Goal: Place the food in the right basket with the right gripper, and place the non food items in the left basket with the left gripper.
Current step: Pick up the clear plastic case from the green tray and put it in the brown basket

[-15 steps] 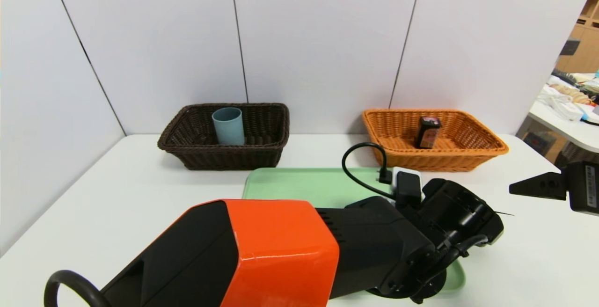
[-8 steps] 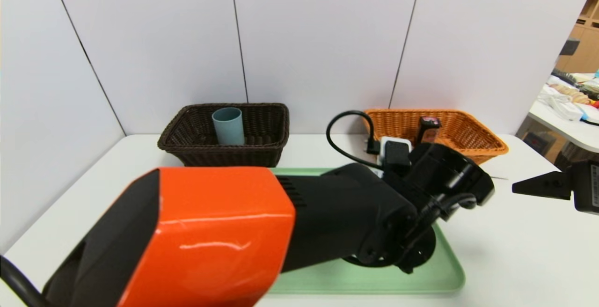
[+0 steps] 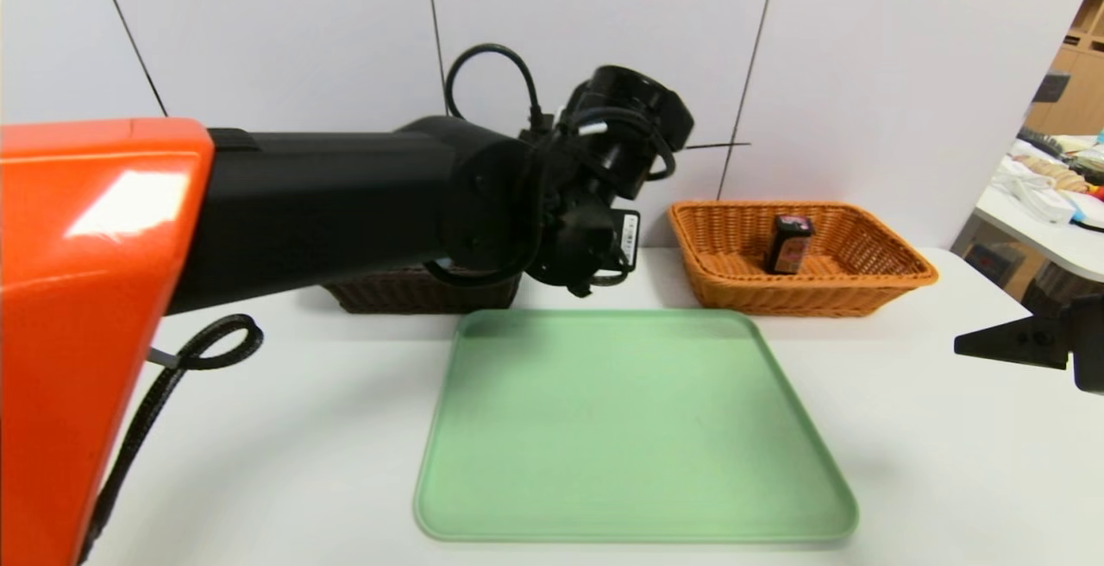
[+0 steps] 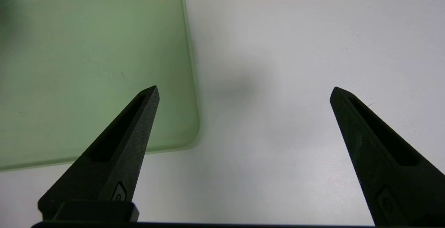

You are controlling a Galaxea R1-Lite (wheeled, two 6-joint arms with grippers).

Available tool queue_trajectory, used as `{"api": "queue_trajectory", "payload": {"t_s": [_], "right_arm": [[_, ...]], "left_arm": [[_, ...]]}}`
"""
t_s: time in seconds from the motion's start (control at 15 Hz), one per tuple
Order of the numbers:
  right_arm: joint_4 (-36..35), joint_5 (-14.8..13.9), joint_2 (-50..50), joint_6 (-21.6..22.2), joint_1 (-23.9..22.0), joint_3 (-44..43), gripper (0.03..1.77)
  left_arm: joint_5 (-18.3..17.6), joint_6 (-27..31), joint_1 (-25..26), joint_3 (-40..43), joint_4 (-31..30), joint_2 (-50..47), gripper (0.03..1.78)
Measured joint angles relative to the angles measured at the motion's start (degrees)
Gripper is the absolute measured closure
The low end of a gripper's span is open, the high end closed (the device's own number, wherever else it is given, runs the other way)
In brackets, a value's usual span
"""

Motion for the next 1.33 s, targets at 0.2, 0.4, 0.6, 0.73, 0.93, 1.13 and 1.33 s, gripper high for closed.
{"api": "queue_trajectory", "payload": {"t_s": [0.2, 0.4, 0.6, 0.73, 0.93, 1.13, 1.33], "right_arm": [[0.05, -0.04, -0.91, -0.02, 0.09, 0.59, 0.1], [0.02, 0.0, -1.88, -0.11, 0.11, 1.63, 0.1], [0.05, -0.01, -2.69, -0.09, 0.11, 2.4, 0.1], [0.05, 0.0, -3.04, -0.11, 0.09, 2.71, 0.1], [-0.04, -0.11, -3.33, -0.16, 0.0, 3.32, 0.1], [-0.11, -0.11, -3.61, -0.24, 0.0, 3.5, 0.1], [-0.13, -0.09, -3.74, -0.2, 0.0, 3.51, 0.1]], "left_arm": [[-2.84, 4.94, 5.75, 0.04, 1.1, -2.4, 1.26], [-9.4, 13.79, 12.18, 1.05, 1.29, -4.28, 1.26], [-18.44, 24.66, 18.54, 1.68, 0.91, -5.63, 1.26], [-24.72, 32.45, 22.67, 1.77, 0.67, -5.96, 1.26], [-34.41, 42.5, 27.94, 1.91, 0.06, -5.79, 1.26], [-45.67, 54.43, 33.15, 2.44, -0.41, -5.13, 1.26], [-56.0, 66.52, 36.79, 3.27, -0.16, -4.5, 1.26]]}}
